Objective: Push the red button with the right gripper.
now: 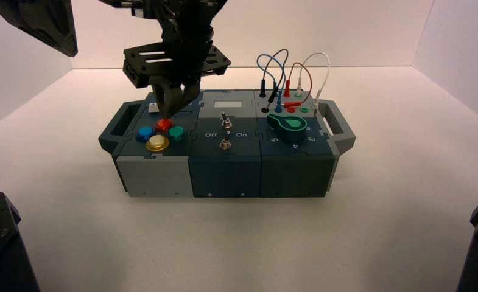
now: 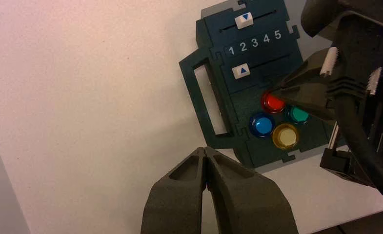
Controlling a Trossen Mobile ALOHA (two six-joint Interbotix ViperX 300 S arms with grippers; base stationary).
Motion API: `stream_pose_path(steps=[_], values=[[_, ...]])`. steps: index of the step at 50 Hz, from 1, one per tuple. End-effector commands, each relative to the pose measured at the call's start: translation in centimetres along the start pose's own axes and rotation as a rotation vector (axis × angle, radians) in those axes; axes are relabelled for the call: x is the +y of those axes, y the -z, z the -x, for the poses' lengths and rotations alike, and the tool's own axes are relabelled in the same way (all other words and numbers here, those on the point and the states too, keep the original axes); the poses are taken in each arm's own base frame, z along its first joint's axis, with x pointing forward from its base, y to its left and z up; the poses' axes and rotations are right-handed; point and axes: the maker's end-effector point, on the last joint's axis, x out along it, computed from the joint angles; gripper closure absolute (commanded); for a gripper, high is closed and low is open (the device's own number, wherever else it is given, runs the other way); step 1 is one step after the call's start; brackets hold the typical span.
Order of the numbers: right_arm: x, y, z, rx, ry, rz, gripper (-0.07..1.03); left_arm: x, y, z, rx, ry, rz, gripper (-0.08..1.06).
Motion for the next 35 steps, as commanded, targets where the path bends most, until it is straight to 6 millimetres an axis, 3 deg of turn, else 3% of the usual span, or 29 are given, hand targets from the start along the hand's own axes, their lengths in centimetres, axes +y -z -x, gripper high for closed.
stream_pose_path(steps=[1, 12, 25, 35], values=[[0.5, -0.4, 0.6, -0.017, -0.015, -0.015, 0.99, 0.2, -0.6, 0.3, -0.017, -0.005, -0.005, 1.01], [0.5, 0.1, 0.5, -0.005, -0.017, -0.026, 0.98, 0.2, -0.5, -0.2, -0.001, -0.004, -0.005, 1.01], [0.4, -2.1, 3.8, -0.087, -0.025, -0.027, 0.99, 0.1, -0.5, -0.2, -0.012, -0.001, -0.003, 1.01], [0.4, -2.5, 4.4, -0.104, -0.026, -0.027, 0.99, 0.1, -0.7, -0.3, -0.015, 0.0, -0.002, 1.01]])
